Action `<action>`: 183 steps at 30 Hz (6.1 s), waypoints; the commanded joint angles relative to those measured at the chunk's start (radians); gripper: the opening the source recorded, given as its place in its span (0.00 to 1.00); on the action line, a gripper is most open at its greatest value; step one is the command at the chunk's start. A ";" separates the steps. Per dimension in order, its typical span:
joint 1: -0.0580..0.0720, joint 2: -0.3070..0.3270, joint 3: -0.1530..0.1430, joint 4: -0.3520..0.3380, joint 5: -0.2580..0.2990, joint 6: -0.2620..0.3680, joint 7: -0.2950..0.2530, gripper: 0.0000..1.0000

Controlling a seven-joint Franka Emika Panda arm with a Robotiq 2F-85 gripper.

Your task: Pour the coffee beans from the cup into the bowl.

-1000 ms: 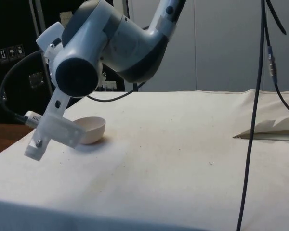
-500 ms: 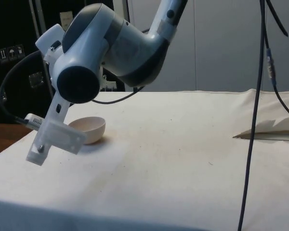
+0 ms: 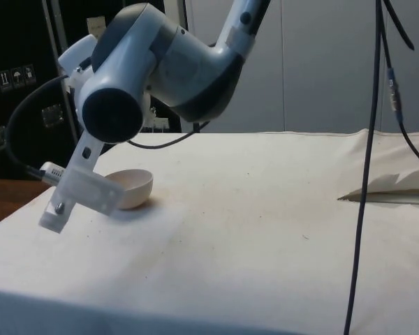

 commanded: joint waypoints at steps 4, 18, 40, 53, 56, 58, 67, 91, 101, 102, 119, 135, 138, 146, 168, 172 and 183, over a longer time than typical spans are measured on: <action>-0.019 -0.012 0.003 -0.010 0.018 0.030 0.023 0.00; -0.060 -0.024 -0.002 -0.007 0.046 0.079 0.049 0.00; -0.102 -0.060 -0.032 -0.010 0.108 0.171 0.070 0.00; -0.116 -0.079 -0.068 -0.009 0.155 0.232 0.076 0.00; -0.117 -0.081 -0.072 -0.008 0.163 0.238 0.076 0.00; -0.119 -0.083 -0.078 -0.008 0.170 0.247 0.076 0.00; -0.123 -0.088 -0.109 -0.008 0.203 0.285 0.063 0.00; -0.129 -0.094 -0.149 -0.005 0.336 0.364 0.034 0.00; -0.119 -0.089 -0.185 -0.003 0.366 0.404 0.038 0.00; -0.130 -0.092 -0.184 -0.008 0.377 0.429 0.027 0.00; -0.133 -0.090 -0.266 -0.020 0.450 0.572 0.001 0.00; -0.138 -0.091 -0.329 -0.033 0.512 0.678 -0.036 0.00; -0.138 -0.091 -0.348 -0.037 0.531 0.707 -0.052 0.00; -0.141 -0.091 -0.383 -0.044 0.571 0.761 -0.083 0.00; -0.147 -0.090 -0.483 -0.060 0.683 0.920 -0.168 0.00; -0.148 -0.089 -0.499 -0.063 0.707 0.948 -0.186 0.00; -0.152 -0.087 -0.542 -0.073 0.789 1.022 -0.248 0.00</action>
